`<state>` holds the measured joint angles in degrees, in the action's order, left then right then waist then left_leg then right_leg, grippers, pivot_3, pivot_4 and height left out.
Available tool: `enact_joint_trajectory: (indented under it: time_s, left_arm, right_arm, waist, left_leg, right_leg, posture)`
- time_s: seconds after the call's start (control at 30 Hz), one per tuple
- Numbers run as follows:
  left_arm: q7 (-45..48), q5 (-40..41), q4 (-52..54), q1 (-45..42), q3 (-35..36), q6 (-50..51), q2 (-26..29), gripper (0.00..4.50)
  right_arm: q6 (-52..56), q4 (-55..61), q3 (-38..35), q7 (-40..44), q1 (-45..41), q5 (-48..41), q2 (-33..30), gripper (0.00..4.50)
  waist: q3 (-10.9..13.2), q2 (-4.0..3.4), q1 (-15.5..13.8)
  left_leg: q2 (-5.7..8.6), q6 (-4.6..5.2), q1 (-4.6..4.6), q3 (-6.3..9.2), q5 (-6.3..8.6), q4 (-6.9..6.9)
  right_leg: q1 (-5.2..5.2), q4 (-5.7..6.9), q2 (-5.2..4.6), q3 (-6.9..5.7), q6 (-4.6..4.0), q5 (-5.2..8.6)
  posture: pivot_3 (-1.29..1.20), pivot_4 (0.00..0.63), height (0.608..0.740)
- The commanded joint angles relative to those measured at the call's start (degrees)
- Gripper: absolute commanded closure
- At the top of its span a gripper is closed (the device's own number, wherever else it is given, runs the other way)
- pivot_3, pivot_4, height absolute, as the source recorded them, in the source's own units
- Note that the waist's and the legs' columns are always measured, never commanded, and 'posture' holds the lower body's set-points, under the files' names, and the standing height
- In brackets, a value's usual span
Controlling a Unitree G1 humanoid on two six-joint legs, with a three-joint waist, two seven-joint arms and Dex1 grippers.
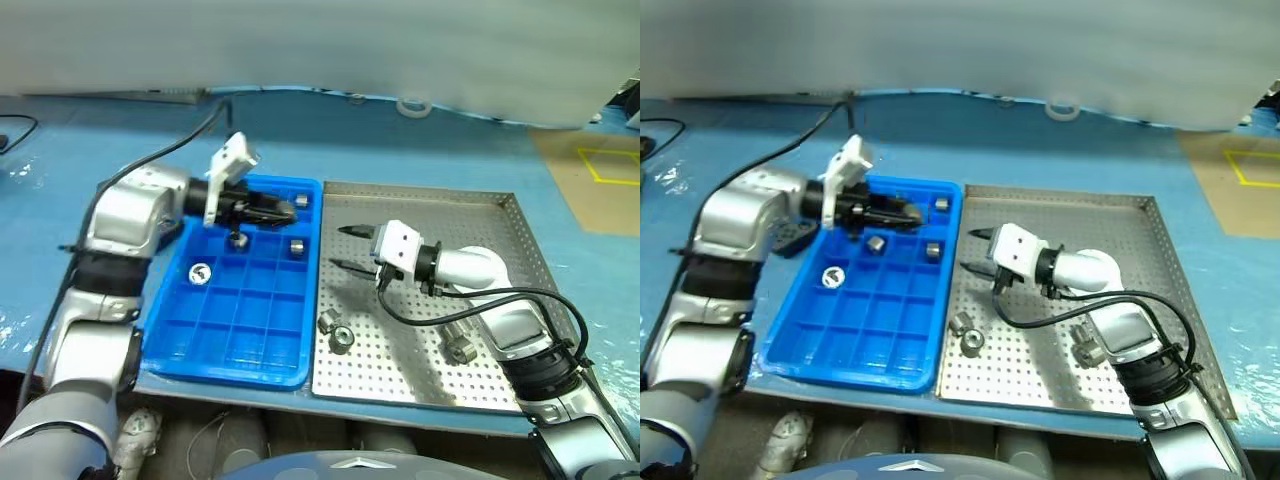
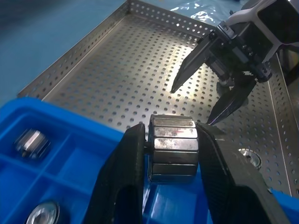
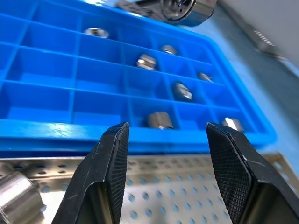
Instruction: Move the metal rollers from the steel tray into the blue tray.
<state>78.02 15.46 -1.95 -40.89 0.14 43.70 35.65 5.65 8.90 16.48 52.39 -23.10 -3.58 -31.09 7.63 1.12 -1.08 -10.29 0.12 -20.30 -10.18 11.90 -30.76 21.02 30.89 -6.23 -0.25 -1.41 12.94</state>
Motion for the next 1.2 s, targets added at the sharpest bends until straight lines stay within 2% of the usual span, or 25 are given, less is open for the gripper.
enact_joint_trajectory:
  time_s: [0.03, 0.2, 0.3, 0.37, 0.47, 0.63, 0.73, 0.97, 1.13, 1.17, 1.2]
  left_arm:
    - [-3.46, 4.84, 11.34, 8.59, 8.47, -0.44, 3.54, 3.24]
    - [-8.5, 6.92, 23.15, 29.09, 16.68, -2.24, 6.26, 3.24]
    - [-11.1, 7.41, 29.4, 42.62, 20.02, -5.39, 4.66, 3.24]
    - [-13.6, 8.11, 31.17, 47.7, 21.17, -6.24, 3.2, 3.24]
    - [-18.66, 8.5, 32.28, 50.94, 22.26, -6.57, 0.93, 3.24]
    - [-24.33, 9.6, 32.25, 53.12, 23.52, -6.47, -0.35, 3.24]
    - [-25.63, 10.4, 31.82, 53.58, 22.67, -6.87, -0.32, 3.24]
    - [-27.7, 8.41, 27.03, 52.27, 17.55, -8.21, 1.31, 3.24]
    - [-25.73, 8.39, 23.75, 52.13, 15.16, -8.01, 5.04, 1.51]
    - [-24.78, 9.34, 23.43, 51.87, 15.17, -7.81, 5.83, 1.25]
    - [-23.78, 10.35, 23.05, 51.34, 15.28, -7.54, 6.68, 1.25]
  right_arm:
    - [-6.35, -5.58, 0.92, 4.31, -5.52, -0.01, 0.48, 1.8]
    - [-12.49, -14.49, 2.99, 9.53, -11.56, -0.39, 2.85, 1.8]
    - [-15.66, -18.91, 4.13, 10.87, -13.67, 0.35, 5.17, 1.8]
    - [-17.0, -20.59, 4.67, 11.89, -14.26, 0.34, 6.34, 1.8]
    - [-18.32, -22.17, 5.12, 12.69, -15.01, 0.63, 7.96, 1.8]
    - [-17.35, -21.7, 4.54, 12.95, -15.54, 0.19, 9.29, 1.8]
    - [-16.73, -20.76, 4.47, 12.62, -15.05, 0.44, 9.19, 1.8]
    - [-15.86, -19.85, 4.01, 11.17, -14.35, 1.2, 8.51, 1.8]
    - [-15.67, -19.71, 3.34, 9.56, -13.52, 1.42, 8.07, 1.8]
    - [-15.49, -19.52, 3.21, 9.26, -13.28, 1.36, 8.05, 1.8]
    - [-15.2, -19.13, 2.95, 8.72, -12.97, 1.29, 8.09, 1.8]
  waist:
    - [0.01, 0.04, -0.88]
    - [0.04, 0.2, -3.15]
    - [0.11, 0.27, -4.64]
    - [0.2, 0.39, -6.0]
    - [0.27, 0.43, -8.23]
    - [0.34, 0.37, -10.39]
    - [0.34, 0.37, -10.92]
    - [0.28, 0.44, -10.82]
    - [0.26, 0.41, -10.55]
    - [0.26, 0.41, -10.49]
    - [0.26, 0.4, -10.47]
  left_leg:
    - [0.04, -0.01, 0.0, 0.01, 0.0, 0.0]
    - [0.02, -0.1, 0.01, 0.11, 0.01, 0.08]
    - [-0.01, -0.07, -0.07, 0.19, 0.01, 0.12]
    - [-0.02, -0.02, -0.16, 0.25, 0.01, 0.11]
    - [-0.04, -0.28, -0.22, 0.24, 0.04, 0.09]
    - [-0.36, -0.67, 0.06, 0.38, -0.19, 0.21]
    - [-0.44, -0.85, 0.32, 0.53, -0.3, 0.39]
    - [-0.6, -1.01, 0.27, 0.6, -0.4, 0.46]
    - [-0.64, -1.48, 0.42, 0.62, -0.68, 0.58]
    - [-0.69, -1.5, 0.52, 0.62, -0.69, 0.63]
    - [-0.71, -1.5, 0.61, 0.62, -0.69, 0.67]
  right_leg:
    - [0.0, 0.0, -0.04, -0.01, 0.0, 0.0]
    - [-0.01, -0.01, -0.04, -0.19, -0.06, 0.04]
    - [0.02, -0.02, -0.03, -0.35, -0.1, 0.06]
    - [0.02, -0.04, -0.03, -0.46, -0.1, 0.07]
    - [-0.02, 0.01, 0.0, -0.68, -0.11, 0.08]
    - [-0.21, 0.04, 0.07, -0.78, -0.07, 0.1]
    - [-0.27, 0.1, 0.13, -0.76, -0.05, 0.11]
    - [-0.17, 0.12, 0.46, -0.76, 0.01, 0.09]
    - [-0.16, 0.31, 0.56, -0.73, 0.02, 0.1]
    - [-0.17, 0.34, 0.62, -0.67, 0.07, 0.13]
    - [-0.19, 0.42, 0.64, -0.62, 0.09, 0.15]
  posture:
    - [0.2, 0.15, 0.74]
    - [0.32, 0.15, 0.74]
    - [0.37, 0.15, 0.74]
    - [0.39, 0.15, 0.74]
    - [0.41, 0.15, 0.74]
    - [0.42, 0.15, 0.74]
    - [0.41, 0.15, 0.74]
    - [0.41, 0.15, 0.74]
    - [0.34, 0.15, 0.74]
    - [0.34, 0.15, 0.74]
    - [0.33, 0.15, 0.74]
